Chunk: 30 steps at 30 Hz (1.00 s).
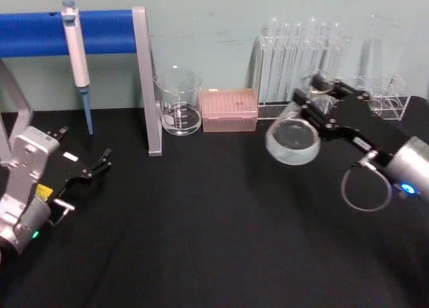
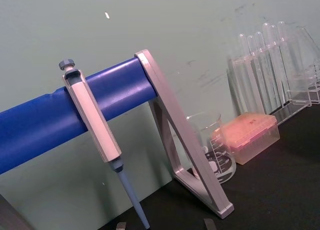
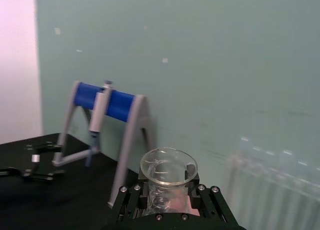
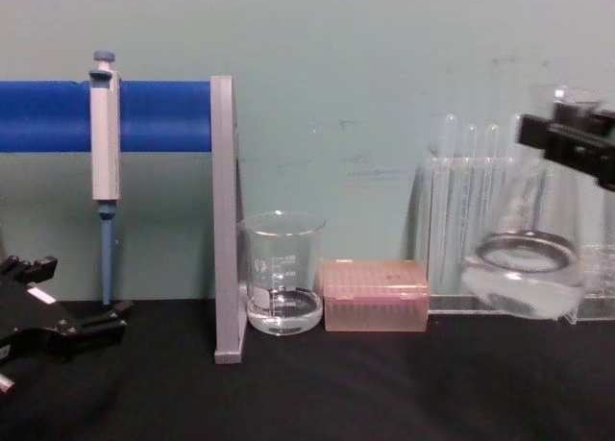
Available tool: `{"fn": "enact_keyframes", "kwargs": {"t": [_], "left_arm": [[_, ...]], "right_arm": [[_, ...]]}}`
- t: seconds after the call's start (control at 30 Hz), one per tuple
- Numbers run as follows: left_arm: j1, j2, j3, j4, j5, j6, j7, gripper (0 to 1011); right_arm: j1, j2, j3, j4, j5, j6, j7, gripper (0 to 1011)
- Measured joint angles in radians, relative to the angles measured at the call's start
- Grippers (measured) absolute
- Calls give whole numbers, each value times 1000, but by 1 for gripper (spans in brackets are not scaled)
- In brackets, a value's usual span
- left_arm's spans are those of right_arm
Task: Grasp the erlenmeyer flask with one hand, shake it three times, then place it back.
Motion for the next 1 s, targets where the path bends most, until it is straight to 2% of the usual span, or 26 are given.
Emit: {"fn": "enact_keyframes", "kwargs": {"t": [0.2,0.37,0.5,0.67,1.0], "left_arm": [[0,0,0,0,0,0,0,1001],[0,0,0,0,0,0,0,1001],[0,0,0,0,0,0,0,1001],[0,0,0,0,0,0,0,1001],[0,0,0,0,0,0,0,1001]], "right_arm": [[-55,10,59,-28,-3,7,-39,450],[-64,4,74,-31,-10,13,-40,449],[-54,-9,71,-23,-15,21,-25,449],[-27,-30,49,-4,-20,32,10,449],[67,-83,-64,51,-13,50,122,449]]}}
